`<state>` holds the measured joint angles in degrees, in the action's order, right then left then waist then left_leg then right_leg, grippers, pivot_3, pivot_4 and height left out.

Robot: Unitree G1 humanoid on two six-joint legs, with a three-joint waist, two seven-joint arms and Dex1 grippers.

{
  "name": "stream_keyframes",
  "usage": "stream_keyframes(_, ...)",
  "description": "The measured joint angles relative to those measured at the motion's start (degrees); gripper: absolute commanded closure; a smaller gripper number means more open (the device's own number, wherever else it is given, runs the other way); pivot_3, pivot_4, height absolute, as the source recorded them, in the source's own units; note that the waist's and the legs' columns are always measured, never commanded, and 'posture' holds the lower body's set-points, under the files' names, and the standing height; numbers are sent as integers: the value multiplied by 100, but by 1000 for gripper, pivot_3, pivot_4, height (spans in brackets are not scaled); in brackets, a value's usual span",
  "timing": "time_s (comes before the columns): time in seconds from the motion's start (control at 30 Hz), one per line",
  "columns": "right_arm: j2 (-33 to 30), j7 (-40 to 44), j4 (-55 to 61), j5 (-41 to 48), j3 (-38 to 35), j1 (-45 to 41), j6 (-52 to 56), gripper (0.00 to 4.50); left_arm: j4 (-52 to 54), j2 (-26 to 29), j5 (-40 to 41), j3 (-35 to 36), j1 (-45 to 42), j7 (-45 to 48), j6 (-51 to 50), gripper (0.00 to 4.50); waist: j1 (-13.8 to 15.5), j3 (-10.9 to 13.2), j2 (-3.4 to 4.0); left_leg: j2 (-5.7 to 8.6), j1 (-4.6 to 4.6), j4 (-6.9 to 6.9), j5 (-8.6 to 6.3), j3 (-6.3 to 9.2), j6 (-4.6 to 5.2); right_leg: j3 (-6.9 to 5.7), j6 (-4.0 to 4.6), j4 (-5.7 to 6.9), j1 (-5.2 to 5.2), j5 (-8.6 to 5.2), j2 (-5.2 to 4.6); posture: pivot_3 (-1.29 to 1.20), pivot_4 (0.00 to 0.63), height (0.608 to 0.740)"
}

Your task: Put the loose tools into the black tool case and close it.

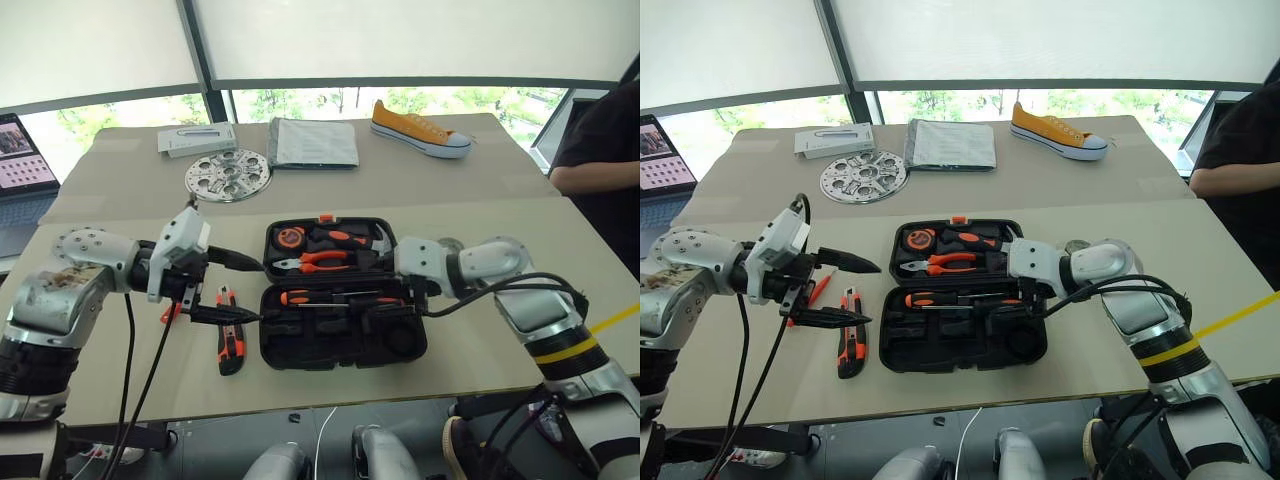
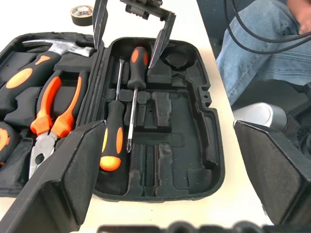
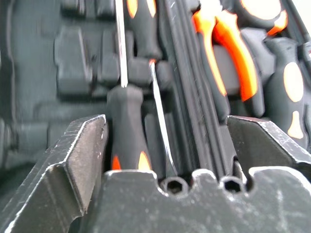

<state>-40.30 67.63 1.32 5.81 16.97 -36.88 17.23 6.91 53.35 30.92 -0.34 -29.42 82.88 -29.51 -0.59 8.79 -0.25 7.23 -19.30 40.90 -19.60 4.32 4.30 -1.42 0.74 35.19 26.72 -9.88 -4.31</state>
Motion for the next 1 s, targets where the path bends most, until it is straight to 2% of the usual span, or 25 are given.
stream_keyframes(0.3,309,-112,-107,-122,123,26,-46,3892,-50,-63,-147,-71,2,-38,185,0,-4,0,0,1,0,0,0,0,0,-1,0,3,1,0,0,0,150,740)
stream_keyframes(0.37,309,-53,-137,-182,258,56,-49,4439,-50,-63,-151,-71,3,-47,187,0,-5,0,0,0,0,0,0,0,0,-1,0,2,1,0,0,0,150,740)
stream_keyframes(0.63,299,-68,-354,-799,616,-51,-507,4439,-65,-63,-177,-71,17,-75,224,0,-4,-5,-4,0,18,0,0,4,0,-3,0,1,-18,0,1,0,150,740)
stream_keyframes(0.8,365,-29,-300,-878,565,-39,-575,4439,-118,-63,-231,-70,65,-129,324,0,-12,-7,-7,-1,29,-4,0,6,0,-2,0,-4,-31,0,3,0,150,740)
stream_keyframes(0.9,446,25,-232,-630,422,2,-312,4439,-139,-62,-260,-46,200,-243,325,0,-25,-6,-7,-2,21,-7,0,6,0,0,1,0,-15,-1,6,0,150,740)
stream_keyframes(0.97,672,84,89,-30,124,15,126,4439,-64,-32,-232,191,500,-461,230,0,-66,-5,-7,0,0,-8,0,5,-1,4,12,8,23,5,8,0,150,740)
stream_keyframes(1.0,780,69,285,279,-71,3,377,4194,-19,-5,-200,315,645,-583,133,0,-72,-4,-8,2,-5,-7,-1,5,-2,0,22,15,39,11,7,0,150,740)
